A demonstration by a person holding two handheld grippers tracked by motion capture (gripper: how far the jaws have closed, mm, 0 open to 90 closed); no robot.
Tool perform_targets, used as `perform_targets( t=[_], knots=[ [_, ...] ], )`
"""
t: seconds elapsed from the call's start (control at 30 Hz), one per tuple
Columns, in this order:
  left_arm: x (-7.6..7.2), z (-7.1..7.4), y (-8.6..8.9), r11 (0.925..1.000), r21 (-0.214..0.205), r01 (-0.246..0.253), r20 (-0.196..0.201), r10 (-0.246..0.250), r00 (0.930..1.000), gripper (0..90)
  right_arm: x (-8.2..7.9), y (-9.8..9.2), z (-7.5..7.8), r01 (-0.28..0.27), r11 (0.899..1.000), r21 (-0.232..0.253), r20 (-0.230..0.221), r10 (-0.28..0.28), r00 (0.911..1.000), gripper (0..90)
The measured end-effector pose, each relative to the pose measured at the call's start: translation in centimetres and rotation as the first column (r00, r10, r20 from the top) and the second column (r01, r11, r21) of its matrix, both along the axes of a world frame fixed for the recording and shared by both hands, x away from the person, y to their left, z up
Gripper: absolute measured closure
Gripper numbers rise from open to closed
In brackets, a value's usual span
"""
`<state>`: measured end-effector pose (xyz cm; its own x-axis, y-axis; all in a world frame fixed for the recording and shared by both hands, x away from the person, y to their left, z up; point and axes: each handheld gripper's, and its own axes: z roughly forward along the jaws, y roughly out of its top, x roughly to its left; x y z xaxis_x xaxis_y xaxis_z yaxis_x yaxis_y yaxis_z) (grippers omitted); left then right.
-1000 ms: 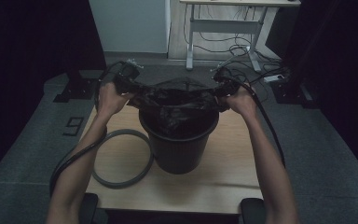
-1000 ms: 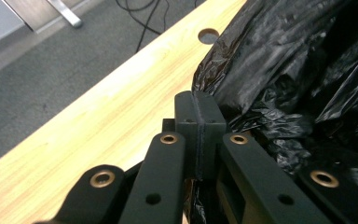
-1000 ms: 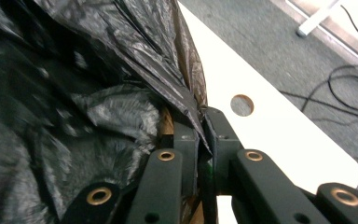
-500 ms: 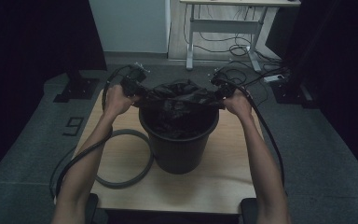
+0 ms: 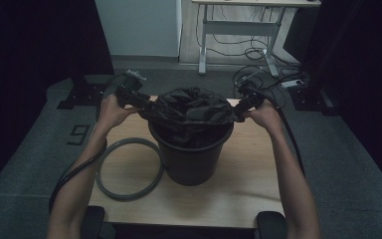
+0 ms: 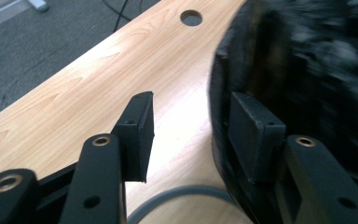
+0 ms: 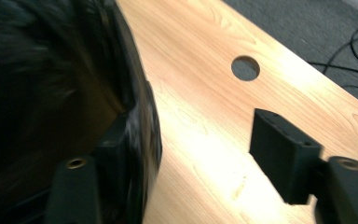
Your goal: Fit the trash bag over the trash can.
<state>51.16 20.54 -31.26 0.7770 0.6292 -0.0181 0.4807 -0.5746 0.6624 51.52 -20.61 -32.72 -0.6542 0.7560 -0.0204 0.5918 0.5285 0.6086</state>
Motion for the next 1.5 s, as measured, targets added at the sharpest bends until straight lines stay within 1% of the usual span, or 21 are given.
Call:
perform_targets(
  t=[0.13,0.2,0.27,0.33,0.43,0.53,0.67,0.73,0.77,0.87,0.97,1.0,1.1,1.17,1.2,1.27,1.3,1.37,1.4,1.47,1.5],
  knots=[
    [-1.7,0.9,0.5,0.9997,0.005,0.025,0.030,-0.026,0.9992,48.9,-1.8,-0.9,1.5,-0.035,0.998,0.050,0.035,0.034,0.9988,29.5],
    [-2.6,1.3,0.8,0.9992,0.007,0.040,0.043,-0.040,0.9983,48.5,-2.8,-1.1,2.0,-0.061,0.996,0.066,0.053,0.057,0.9969,30.4],
    [-3.4,1.5,1.0,0.9985,0.008,0.054,0.051,-0.054,0.9973,48.2,-3.8,-1.3,2.4,-0.070,0.996,0.058,0.067,0.066,0.9956,30.0],
    [-4.3,1.6,1.3,0.9971,0.024,0.072,0.059,-0.074,0.9956,47.2,-4.8,-1.5,2.6,-0.084,0.994,0.074,0.074,0.079,0.9942,30.2],
    [-5.7,1.5,1.7,0.9941,0.018,0.107,0.059,-0.108,0.9924,44.9,-6.3,-1.8,2.6,-0.118,0.990,0.077,0.075,0.112,0.9909,30.0],
    [-6.9,1.6,2.2,0.9876,-0.002,0.157,0.052,-0.157,0.9863,41.1,-7.6,-2.2,2.6,-0.159,0.982,0.100,0.069,0.153,0.9859,29.7],
    [-8.3,2.4,2.8,0.9812,-0.002,0.193,0.061,-0.192,0.9794,38.1,-9.5,-2.6,3.2,-0.210,0.971,0.115,0.087,0.201,0.9757,29.7],
    [-8.9,2.9,3.2,0.9766,-0.017,0.214,0.063,-0.213,0.9750,35.1,-10.4,-2.7,3.7,-0.232,0.964,0.128,0.095,0.221,0.9706,29.5],
    [-9.2,3.1,3.3,0.9735,-0.028,0.227,0.063,-0.225,0.9723,33.5,-10.7,-2.7,3.9,-0.243,0.960,0.138,0.097,0.231,0.9680,29.3],
    [-9.6,3.6,3.2,0.9609,-0.060,0.270,0.064,-0.267,0.9617,28.2,-11.6,-2.4,4.4,-0.291,0.945,0.152,0.106,0.277,0.9550,27.6],
    [-9.6,3.7,2.5,0.9493,-0.073,0.306,0.068,-0.301,0.9512,24.8,-11.9,-1.6,4.5,-0.332,0.931,0.152,0.111,0.317,0.9417,27.0],
    [-9.5,3.7,2.2,0.9463,-0.066,0.317,0.067,-0.312,0.9476,24.4,-11.8,-1.4,4.5,-0.342,0.928,0.149,0.106,0.328,0.9385,27.7],
    [-9.0,3.3,1.3,0.9445,-0.039,0.326,0.058,-0.324,0.9444,24.7,-11.3,-0.8,4.1,-0.350,0.927,0.134,0.069,0.344,0.9366,37.0],
    [-8.9,3.0,1.0,0.9421,-0.022,0.335,0.052,-0.333,0.9414,28.4,-11.0,-0.7,3.8,-0.359,0.922,0.143,0.047,0.356,0.9334,43.6],
    [-8.8,2.8,0.9,0.9408,-0.015,0.339,0.050,-0.338,0.9400,31.9,-10.9,-0.8,3.8,-0.363,0.916,0.171,0.042,0.361,0.9315,51.5],
    [-8.8,2.6,1.1,0.9319,-0.050,0.359,0.040,-0.358,0.9330,40.1,-11.2,-1.0,3.7,-0.366,0.910,0.193,0.054,0.363,0.9303,64.9],
    [-8.8,2.6,1.3,0.9303,-0.057,0.362,0.040,-0.361,0.9319,46.2,-11.3,-1.1,3.7,-0.371,0.909,0.191,0.050,0.368,0.9284,67.9],
    [-8.9,2.5,1.4,0.9267,-0.071,0.369,0.030,-0.368,0.9295,54.5,-11.4,-1.2,3.5,-0.368,0.910,0.192,0.040,0.368,0.9290,77.3],
    [-9.0,2.5,1.4,0.9266,-0.071,0.369,0.033,-0.368,0.9293,58.6,-11.5,-1.3,3.5,-0.371,0.909,0.191,0.038,0.371,0.9279,81.1],
    [-9.2,2.6,1.5,0.9301,-0.075,0.360,0.029,-0.358,0.9331,70.8,-11.7,-1.3,3.4,-0.372,0.911,0.181,0.055,0.368,0.9282,87.2],
    [-9.3,2.5,1.5,0.9321,-0.080,0.353,0.028,-0.352,0.9355,75.6,-11.8,-1.2,3.3,-0.377,0.908,0.180,0.063,0.372,0.9260,87.7]
  ],
)
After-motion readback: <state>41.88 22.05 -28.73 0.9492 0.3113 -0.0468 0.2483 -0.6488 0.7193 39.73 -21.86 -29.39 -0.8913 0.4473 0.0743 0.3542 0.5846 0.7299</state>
